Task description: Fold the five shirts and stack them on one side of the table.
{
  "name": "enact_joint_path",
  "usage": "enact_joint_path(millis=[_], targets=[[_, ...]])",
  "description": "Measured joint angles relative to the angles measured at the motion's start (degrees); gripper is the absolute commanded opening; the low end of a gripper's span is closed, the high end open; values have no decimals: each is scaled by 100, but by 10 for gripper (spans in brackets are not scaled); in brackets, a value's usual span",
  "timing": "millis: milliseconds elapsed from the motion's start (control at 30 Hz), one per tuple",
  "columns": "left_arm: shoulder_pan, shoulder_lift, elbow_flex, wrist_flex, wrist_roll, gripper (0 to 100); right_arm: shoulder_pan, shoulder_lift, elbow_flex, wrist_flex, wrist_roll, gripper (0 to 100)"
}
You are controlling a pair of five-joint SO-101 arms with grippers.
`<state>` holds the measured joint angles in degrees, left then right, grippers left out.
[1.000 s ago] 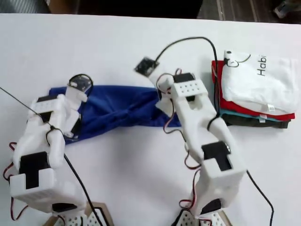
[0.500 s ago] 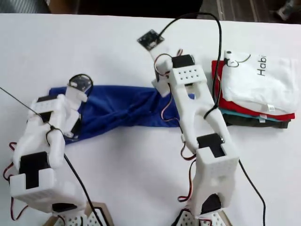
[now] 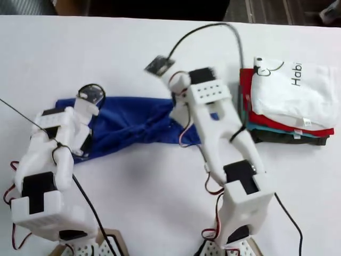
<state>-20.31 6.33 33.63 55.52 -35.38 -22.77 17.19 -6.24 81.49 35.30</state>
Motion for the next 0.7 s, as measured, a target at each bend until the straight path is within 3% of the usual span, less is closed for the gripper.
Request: enact_joint_path(millis=[300, 567, 700], targets=[[0, 0, 0, 0, 0, 24, -264, 255, 167, -1011, -26, 21], [0, 0, 0, 0, 0, 24, -264, 255, 123, -2215, -1301, 21], [0, 0, 0, 0, 0, 24, -264, 255, 62, -2330, -1547, 21]])
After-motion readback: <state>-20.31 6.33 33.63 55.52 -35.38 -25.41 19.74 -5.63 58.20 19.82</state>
